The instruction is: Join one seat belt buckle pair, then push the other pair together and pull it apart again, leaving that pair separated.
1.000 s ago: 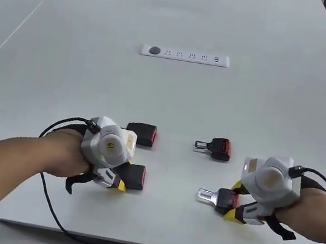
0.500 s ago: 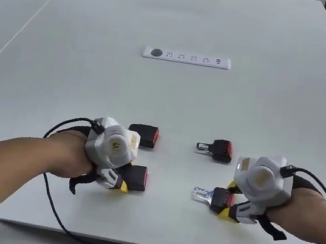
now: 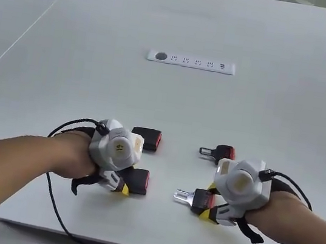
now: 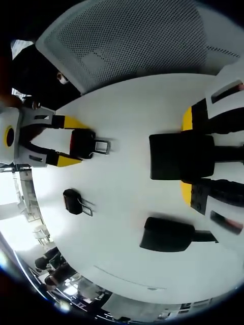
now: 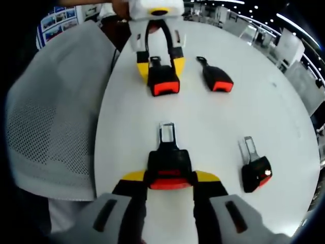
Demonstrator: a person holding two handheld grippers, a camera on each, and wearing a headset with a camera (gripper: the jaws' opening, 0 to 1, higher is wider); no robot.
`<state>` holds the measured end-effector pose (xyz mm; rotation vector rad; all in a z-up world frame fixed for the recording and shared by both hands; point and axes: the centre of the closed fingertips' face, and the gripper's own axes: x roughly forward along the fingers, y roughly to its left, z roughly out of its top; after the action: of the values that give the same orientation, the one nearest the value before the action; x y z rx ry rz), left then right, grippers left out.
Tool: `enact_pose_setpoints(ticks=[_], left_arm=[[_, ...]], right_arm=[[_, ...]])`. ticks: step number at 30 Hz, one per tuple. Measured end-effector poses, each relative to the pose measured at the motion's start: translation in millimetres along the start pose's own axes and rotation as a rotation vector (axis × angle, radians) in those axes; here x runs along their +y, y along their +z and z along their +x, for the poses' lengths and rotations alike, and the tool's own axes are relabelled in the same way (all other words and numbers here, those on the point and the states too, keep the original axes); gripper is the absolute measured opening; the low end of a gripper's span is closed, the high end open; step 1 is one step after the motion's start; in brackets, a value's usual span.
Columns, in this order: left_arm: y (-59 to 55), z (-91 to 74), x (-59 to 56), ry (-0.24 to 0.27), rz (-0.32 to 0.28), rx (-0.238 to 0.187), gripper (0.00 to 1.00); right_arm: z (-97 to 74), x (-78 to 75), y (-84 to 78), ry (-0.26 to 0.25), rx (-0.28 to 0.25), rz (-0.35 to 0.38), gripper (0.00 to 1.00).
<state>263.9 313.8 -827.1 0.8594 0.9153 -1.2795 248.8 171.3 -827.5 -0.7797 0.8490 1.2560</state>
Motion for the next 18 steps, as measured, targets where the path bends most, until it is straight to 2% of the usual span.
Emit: enact_pose_setpoints(ticks=[4, 18], left_arm=[[-0.2, 0.0, -0.2, -0.007, 0.007, 0.004, 0.34], [0.8, 1.3, -0.3, -0.032, 0.046, 0.026, 0.34]], right_arm=[[5.6, -0.6, 11.0, -0.001, 0.000, -0.038, 0.34], [24.0, -2.0, 43.2, 0.011, -0.023, -0.063, 0.34]])
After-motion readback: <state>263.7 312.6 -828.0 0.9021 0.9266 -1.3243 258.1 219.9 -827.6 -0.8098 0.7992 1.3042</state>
